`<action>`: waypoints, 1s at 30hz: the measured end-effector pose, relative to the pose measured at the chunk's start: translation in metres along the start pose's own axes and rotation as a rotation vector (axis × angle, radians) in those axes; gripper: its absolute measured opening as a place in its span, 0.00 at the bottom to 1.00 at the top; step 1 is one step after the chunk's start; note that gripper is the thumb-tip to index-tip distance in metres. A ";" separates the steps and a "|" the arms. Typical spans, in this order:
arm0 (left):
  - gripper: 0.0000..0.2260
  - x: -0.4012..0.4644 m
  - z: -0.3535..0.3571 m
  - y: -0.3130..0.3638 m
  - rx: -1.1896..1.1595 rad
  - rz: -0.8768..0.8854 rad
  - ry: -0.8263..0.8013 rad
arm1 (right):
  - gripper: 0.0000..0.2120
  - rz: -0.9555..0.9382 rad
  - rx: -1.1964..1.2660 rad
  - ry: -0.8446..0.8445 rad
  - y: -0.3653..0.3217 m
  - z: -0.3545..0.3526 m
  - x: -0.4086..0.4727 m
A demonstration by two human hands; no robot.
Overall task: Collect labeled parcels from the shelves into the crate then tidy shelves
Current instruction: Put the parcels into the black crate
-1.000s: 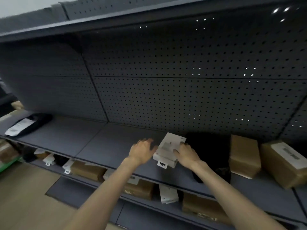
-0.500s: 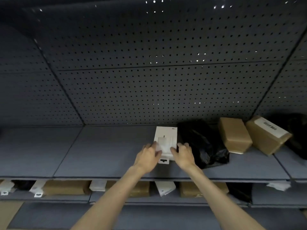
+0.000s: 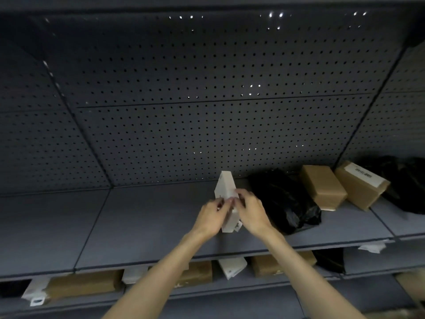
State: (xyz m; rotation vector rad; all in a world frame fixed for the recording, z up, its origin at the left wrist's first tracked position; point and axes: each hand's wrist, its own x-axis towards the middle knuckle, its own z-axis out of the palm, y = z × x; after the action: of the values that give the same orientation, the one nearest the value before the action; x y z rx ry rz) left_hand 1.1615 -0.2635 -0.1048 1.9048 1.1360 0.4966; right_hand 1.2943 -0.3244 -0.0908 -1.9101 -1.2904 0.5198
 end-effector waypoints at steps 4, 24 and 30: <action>0.18 -0.005 -0.007 -0.004 -0.074 -0.031 -0.011 | 0.16 -0.064 -0.040 0.016 -0.004 0.014 -0.006; 0.19 -0.015 -0.034 -0.051 -0.091 -0.153 0.111 | 0.11 0.219 0.080 -0.143 0.022 0.035 -0.008; 0.20 -0.019 -0.018 -0.068 0.019 -0.159 0.016 | 0.09 0.163 0.043 -0.149 0.036 0.035 -0.010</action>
State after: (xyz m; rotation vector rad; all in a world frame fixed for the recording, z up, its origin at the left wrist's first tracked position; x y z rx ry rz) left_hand 1.1041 -0.2559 -0.1485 1.8120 1.2948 0.4153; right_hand 1.2881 -0.3277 -0.1418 -1.9814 -1.2107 0.7806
